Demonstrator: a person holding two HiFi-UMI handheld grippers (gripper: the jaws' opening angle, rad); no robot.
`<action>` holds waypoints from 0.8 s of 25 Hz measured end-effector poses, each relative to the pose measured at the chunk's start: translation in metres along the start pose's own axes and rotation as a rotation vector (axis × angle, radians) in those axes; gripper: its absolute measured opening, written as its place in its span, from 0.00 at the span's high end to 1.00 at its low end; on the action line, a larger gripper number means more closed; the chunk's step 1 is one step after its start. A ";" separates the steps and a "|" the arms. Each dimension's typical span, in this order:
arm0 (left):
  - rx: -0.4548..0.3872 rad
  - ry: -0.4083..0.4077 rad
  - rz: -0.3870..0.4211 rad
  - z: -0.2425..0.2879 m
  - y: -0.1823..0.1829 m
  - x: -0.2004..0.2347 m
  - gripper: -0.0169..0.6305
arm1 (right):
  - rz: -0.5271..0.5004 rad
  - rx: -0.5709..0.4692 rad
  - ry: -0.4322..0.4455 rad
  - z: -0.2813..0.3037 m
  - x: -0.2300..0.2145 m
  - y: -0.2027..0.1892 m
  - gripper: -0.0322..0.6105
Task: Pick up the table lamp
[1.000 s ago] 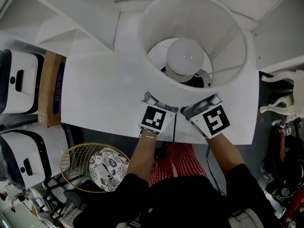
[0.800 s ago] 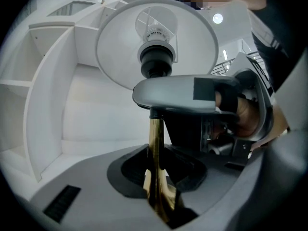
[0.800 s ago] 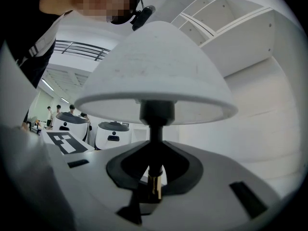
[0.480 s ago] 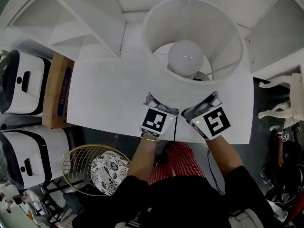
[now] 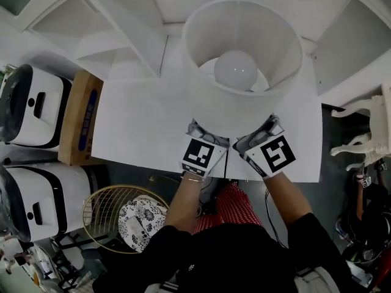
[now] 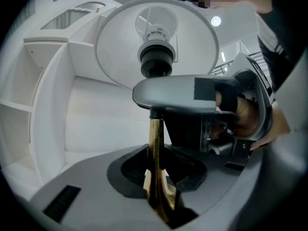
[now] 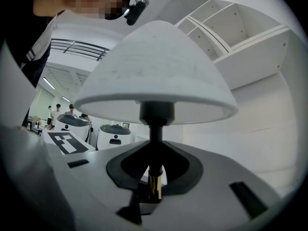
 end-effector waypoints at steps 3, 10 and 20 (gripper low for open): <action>-0.003 -0.002 0.006 -0.002 0.008 0.000 0.83 | -0.027 -0.003 -0.016 -0.001 -0.001 0.006 0.84; -0.010 -0.003 0.007 -0.009 0.021 -0.002 0.83 | -0.043 -0.009 -0.016 -0.001 0.005 0.019 0.84; -0.024 0.006 0.012 -0.019 0.041 -0.007 0.83 | -0.058 -0.017 -0.008 -0.003 0.015 0.041 0.84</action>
Point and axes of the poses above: the fingertips, and each gripper's own axes: z forward along the fingers, x to its left, y out of its top, the point moved 7 cm from there along -z, backward along the fingers, and after that the axes turned 1 degree about -y, right-handed, at the moved point
